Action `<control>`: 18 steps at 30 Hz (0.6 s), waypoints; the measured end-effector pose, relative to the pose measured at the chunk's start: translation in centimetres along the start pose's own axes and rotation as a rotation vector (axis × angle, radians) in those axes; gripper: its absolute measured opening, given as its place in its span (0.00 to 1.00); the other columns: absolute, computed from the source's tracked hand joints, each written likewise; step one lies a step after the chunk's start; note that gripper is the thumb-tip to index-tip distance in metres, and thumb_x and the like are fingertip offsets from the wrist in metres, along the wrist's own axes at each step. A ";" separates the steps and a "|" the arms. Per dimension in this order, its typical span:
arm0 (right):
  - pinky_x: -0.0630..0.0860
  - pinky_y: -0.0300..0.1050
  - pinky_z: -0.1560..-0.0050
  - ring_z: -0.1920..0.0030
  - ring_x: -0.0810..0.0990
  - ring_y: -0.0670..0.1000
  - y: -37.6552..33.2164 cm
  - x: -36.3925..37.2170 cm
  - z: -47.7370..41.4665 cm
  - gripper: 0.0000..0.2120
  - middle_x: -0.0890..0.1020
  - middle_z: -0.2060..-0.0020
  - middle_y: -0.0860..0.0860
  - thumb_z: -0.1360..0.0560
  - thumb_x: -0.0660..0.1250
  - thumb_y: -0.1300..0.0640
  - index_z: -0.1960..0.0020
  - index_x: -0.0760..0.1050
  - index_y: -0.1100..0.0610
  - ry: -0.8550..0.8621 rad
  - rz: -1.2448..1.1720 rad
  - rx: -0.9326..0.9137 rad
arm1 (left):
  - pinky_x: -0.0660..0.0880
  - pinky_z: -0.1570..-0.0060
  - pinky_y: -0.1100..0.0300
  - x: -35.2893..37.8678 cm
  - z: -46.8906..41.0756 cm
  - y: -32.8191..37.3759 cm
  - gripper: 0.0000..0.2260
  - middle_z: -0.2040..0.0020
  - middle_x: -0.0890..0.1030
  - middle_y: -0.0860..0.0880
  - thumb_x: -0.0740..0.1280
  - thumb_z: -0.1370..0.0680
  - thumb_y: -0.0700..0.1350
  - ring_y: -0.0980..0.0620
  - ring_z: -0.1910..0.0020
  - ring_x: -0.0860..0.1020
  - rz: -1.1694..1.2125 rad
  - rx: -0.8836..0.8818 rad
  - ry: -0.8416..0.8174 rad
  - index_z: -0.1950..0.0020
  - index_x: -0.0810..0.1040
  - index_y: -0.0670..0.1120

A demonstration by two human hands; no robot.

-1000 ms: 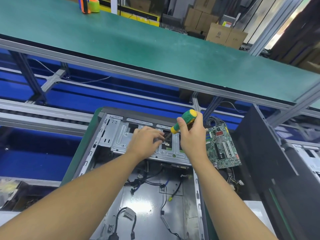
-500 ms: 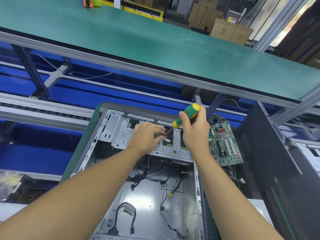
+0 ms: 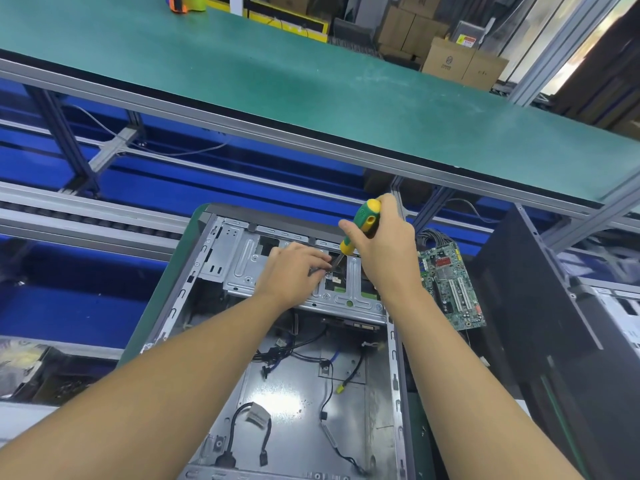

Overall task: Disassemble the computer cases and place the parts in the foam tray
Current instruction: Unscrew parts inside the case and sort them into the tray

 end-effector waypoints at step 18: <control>0.70 0.50 0.69 0.64 0.76 0.59 -0.5 -0.7 -1.9 0.26 0.75 0.65 0.54 0.26 0.67 0.34 0.51 0.63 0.57 -0.073 0.340 0.120 | 0.63 0.36 0.54 0.0 0.0 -0.1 0.09 0.38 0.79 0.66 0.65 0.19 0.51 0.58 0.35 0.69 0.022 -0.011 0.018 0.43 0.83 0.59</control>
Point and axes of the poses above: each hand's wrist, its own z-axis away from the middle knuckle, its own x-axis out of the palm, y = z × x, the point moved 8 cm from there along -z, towards the middle knuckle
